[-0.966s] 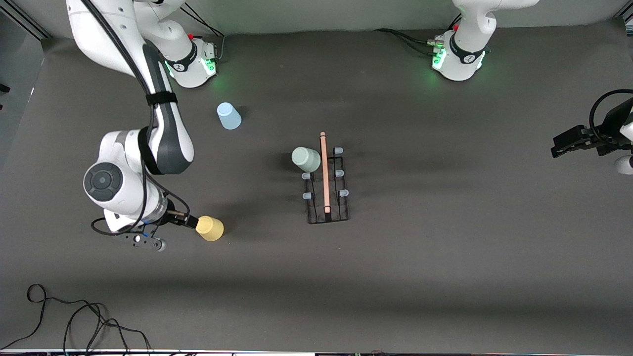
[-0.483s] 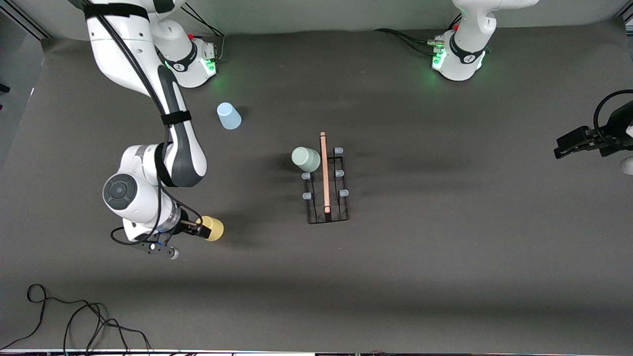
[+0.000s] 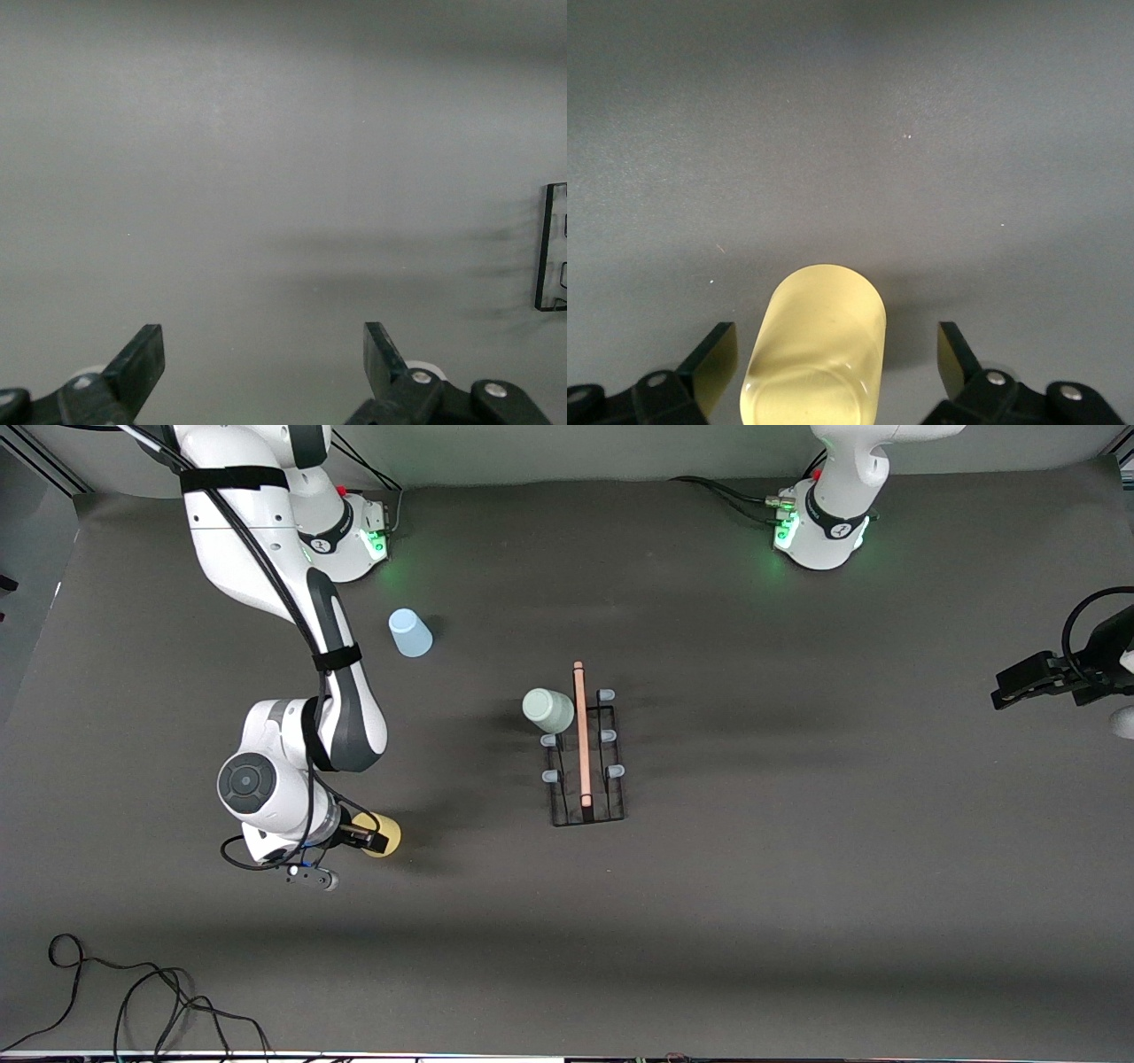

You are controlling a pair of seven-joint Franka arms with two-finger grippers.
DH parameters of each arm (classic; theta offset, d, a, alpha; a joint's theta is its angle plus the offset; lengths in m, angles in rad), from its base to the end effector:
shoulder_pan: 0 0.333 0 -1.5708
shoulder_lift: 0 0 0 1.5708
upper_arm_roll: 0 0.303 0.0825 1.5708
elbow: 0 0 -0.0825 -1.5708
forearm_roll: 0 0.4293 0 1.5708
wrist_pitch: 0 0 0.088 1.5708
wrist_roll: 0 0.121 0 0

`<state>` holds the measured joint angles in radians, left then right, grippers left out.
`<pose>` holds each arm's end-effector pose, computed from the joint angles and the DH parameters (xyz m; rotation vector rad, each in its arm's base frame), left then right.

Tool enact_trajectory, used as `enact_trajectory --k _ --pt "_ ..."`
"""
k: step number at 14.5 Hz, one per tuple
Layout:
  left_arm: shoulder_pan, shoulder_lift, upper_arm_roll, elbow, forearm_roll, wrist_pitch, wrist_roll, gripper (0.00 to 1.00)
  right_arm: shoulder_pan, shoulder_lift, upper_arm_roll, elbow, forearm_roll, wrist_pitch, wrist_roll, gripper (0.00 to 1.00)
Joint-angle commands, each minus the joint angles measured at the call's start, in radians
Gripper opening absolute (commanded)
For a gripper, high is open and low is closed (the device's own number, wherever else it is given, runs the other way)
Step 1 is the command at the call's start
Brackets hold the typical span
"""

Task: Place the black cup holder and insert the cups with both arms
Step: 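Lower the right gripper around the yellow cup and close it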

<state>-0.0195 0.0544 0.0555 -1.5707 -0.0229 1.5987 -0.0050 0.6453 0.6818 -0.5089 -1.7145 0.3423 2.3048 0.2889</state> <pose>0.6165 0.0187 0.5669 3.1204 0.0654 -0.0406 0.6862 0.1255 0.1789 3.0552 -0.4395 0.0393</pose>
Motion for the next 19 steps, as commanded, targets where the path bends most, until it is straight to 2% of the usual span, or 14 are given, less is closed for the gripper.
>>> enact_trajectory --k 1,4,6,7,8,12,13,14,19 --pt "0.003 -0.011 0.003 -0.012 -0.012 0.003 0.017 1.0 0.007 0.002 0.01 -0.037 0.032 0.063 -0.034 1.0" --pt "0.004 -0.011 0.003 -0.011 -0.012 0.007 0.017 1.0 0.004 0.015 0.023 -0.042 0.046 0.087 -0.034 1.0" --pt "0.004 -0.011 0.003 -0.011 -0.012 0.007 0.02 1.0 0.008 0.018 0.024 -0.043 0.119 0.105 -0.046 0.99" --pt "0.004 -0.011 0.003 -0.011 -0.014 0.006 0.02 1.0 0.011 0.016 0.029 -0.042 0.124 0.105 -0.06 0.94" --pt "0.003 -0.011 0.003 -0.011 -0.014 0.006 0.02 1.0 0.011 0.016 0.029 -0.043 0.124 0.104 -0.066 0.86" --pt "0.004 -0.011 0.003 -0.009 -0.038 0.004 0.022 1.0 0.011 0.002 0.029 -0.043 0.124 0.085 -0.068 0.29" --pt "0.004 -0.011 0.003 -0.009 -0.04 0.004 0.023 1.0 0.01 -0.002 0.029 -0.042 0.126 0.073 -0.069 0.21" --pt "0.004 -0.011 0.003 -0.009 -0.038 0.004 0.023 1.0 0.01 -0.011 0.027 -0.039 0.126 0.059 -0.068 0.18" --pt "0.004 -0.011 0.003 -0.011 -0.04 -0.002 0.023 1.0 0.008 -0.087 0.026 0.03 0.132 -0.077 -0.004 0.18"
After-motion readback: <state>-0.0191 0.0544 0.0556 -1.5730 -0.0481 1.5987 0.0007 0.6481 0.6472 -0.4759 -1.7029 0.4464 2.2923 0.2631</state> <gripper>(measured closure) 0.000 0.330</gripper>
